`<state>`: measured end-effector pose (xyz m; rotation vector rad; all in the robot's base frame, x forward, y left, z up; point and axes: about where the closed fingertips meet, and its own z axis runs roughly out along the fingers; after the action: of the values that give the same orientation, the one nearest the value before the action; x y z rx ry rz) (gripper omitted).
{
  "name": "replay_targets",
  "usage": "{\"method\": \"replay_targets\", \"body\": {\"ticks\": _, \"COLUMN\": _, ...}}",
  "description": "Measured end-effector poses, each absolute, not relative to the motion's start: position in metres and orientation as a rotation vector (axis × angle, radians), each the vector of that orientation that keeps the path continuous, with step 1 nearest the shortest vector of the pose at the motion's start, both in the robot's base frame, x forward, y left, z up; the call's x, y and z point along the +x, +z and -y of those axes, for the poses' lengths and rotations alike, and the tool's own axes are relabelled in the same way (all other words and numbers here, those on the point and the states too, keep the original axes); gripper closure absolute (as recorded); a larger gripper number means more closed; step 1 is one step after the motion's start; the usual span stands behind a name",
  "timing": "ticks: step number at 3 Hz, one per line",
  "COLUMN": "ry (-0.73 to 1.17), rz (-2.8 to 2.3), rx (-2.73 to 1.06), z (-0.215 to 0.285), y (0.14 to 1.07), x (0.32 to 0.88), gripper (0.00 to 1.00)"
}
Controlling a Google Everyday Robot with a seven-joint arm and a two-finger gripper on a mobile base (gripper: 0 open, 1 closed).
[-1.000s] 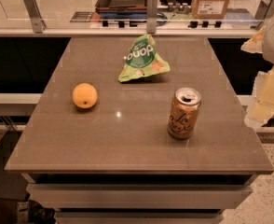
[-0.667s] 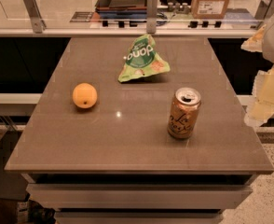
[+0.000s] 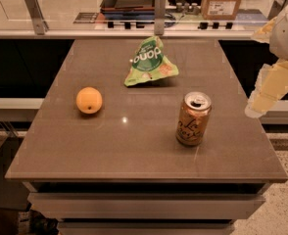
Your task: Pick green jalapeno chip bag
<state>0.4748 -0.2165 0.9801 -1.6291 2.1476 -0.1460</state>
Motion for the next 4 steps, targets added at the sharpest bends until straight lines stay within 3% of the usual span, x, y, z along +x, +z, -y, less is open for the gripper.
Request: {"method": "replay_targets", "body": {"ticks": 4, "ry": -0.011, "rz": -1.914, "rx": -1.284, "z": 0.239, "y": 0.982, "x": 0.585, "gripper": 0.00}}
